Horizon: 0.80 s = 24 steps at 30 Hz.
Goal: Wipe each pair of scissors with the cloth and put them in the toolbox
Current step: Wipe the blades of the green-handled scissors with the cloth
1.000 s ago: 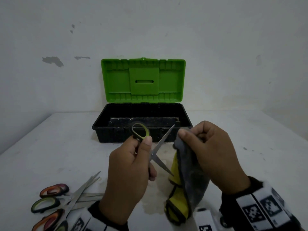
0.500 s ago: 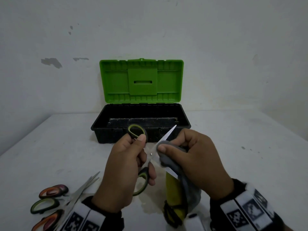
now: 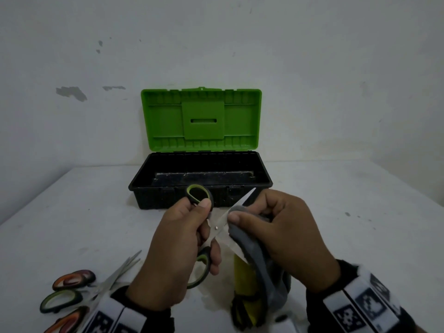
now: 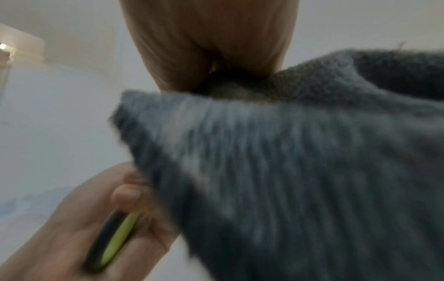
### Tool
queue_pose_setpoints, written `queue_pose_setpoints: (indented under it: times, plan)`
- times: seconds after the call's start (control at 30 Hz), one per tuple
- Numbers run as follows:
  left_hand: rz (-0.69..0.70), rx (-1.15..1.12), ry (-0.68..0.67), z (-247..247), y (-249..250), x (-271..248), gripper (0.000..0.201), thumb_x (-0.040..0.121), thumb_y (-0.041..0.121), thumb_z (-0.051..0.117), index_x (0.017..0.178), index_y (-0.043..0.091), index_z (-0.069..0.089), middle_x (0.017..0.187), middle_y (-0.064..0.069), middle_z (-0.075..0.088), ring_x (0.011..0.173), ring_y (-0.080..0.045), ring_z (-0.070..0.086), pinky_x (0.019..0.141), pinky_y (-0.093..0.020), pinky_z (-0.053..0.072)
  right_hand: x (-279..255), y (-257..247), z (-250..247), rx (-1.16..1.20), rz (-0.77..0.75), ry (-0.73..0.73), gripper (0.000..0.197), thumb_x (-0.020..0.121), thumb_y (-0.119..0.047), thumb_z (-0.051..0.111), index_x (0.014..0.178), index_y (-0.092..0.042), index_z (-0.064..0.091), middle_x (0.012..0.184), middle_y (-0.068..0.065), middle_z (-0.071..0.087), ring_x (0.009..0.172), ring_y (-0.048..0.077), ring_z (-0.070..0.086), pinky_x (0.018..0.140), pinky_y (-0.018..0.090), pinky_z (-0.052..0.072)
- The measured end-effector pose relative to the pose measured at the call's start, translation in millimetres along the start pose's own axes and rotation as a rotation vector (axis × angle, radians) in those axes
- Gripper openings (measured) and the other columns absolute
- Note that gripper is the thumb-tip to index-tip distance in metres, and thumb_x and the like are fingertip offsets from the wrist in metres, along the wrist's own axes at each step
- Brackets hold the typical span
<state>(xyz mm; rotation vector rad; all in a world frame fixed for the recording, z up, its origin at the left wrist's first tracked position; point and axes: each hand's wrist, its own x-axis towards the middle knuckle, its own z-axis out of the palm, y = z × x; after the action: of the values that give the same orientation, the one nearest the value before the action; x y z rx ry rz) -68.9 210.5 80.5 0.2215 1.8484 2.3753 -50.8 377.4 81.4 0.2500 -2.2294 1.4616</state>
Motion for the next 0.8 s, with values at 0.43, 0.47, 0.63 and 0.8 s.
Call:
queue_pose_setpoints:
  times: [0.43, 0.47, 0.63, 0.8]
  plan:
    - [0.150, 0.130, 0.212, -16, -1, 6, 0.027, 0.100, 0.020, 0.049, 0.081, 0.002, 0.048, 0.062, -0.011, 0.044, 0.041, -0.029, 0.051, 0.042, -0.034, 0.046, 17, 45, -41, -0.179, 0.120, 0.120, 0.026, 0.077, -0.031, 0.082, 0.065, -0.016, 0.064, 0.064, 0.004, 0.068, 0.056, 0.013, 0.061, 0.050, 0.018, 0.045]
    - [0.160, 0.143, 0.247, -19, -2, 7, 0.026, 0.100, 0.020, 0.049, 0.080, 0.003, 0.048, 0.063, -0.012, 0.044, 0.041, -0.029, 0.052, 0.043, -0.035, 0.047, 15, 47, -45, -0.161, 0.141, 0.096, 0.027, 0.078, -0.032, 0.082, 0.067, -0.014, 0.064, 0.063, 0.007, 0.068, 0.055, 0.017, 0.061, 0.050, 0.020, 0.045]
    - [0.084, 0.170, 0.234, -26, -4, 8, 0.029, 0.100, 0.023, 0.050, 0.083, 0.000, 0.050, 0.062, -0.012, 0.045, 0.044, -0.031, 0.054, 0.045, -0.036, 0.048, 9, 42, -51, -0.123, 0.129, 0.006, 0.025, 0.077, -0.032, 0.080, 0.071, -0.013, 0.066, 0.066, 0.005, 0.070, 0.059, 0.019, 0.066, 0.051, 0.020, 0.047]
    - [-0.064, 0.099, 0.113, -12, -6, 1, 0.028, 0.099, 0.024, 0.052, 0.086, -0.001, 0.051, 0.065, -0.012, 0.046, 0.044, -0.028, 0.051, 0.043, -0.033, 0.045, 5, 30, -23, -0.064, 0.022, -0.049, 0.020, 0.074, -0.027, 0.083, 0.071, -0.018, 0.065, 0.071, -0.003, 0.071, 0.062, 0.006, 0.064, 0.056, 0.014, 0.046]
